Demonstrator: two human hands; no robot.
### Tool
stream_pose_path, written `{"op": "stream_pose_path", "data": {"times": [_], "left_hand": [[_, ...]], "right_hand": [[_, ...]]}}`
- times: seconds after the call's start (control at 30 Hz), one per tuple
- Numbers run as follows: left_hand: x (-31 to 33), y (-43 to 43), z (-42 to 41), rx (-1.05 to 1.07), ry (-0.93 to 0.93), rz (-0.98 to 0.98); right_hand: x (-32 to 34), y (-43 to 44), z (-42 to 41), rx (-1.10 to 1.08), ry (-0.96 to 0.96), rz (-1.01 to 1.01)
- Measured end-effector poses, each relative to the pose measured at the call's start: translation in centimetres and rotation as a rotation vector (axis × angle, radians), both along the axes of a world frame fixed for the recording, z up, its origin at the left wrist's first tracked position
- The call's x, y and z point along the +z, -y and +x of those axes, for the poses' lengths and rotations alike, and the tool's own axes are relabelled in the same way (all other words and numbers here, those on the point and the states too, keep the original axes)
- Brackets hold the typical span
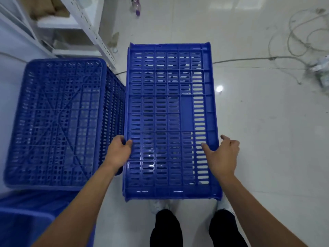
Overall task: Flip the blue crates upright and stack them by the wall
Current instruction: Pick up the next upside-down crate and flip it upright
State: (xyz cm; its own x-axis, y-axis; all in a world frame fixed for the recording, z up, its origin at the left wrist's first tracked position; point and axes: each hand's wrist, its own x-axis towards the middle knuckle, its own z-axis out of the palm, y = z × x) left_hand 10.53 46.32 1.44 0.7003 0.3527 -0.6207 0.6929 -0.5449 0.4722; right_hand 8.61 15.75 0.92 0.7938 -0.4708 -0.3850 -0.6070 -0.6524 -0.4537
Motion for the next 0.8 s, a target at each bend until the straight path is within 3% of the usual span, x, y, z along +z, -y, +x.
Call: {"op": "stream_pose_path", "data": {"times": [0.17, 0.3, 0.47, 0.8], "left_hand": [[-0.8, -0.2, 0.5, 0.100, -0.030, -0.061], [-1.5, 0.1, 0.7, 0.130, -0.050, -0.094], [-2.0, 1.1, 1.1, 0.144, -0.074, -0.096], [-1.3, 7.2, 1.7, 0.090, -0.074, -0.080]], "right_hand": [[-1.5, 1.8, -1.0, -0.311, -0.290, 0.629], [-2.0, 2.2, -2.1, -0.402, -0.278, 0.793], [-2.7, 2.1, -2.3, -0.452, -0.143, 0.738], [-1.3, 7.9, -2.6, -0.432, -0.094, 0.562]]}}
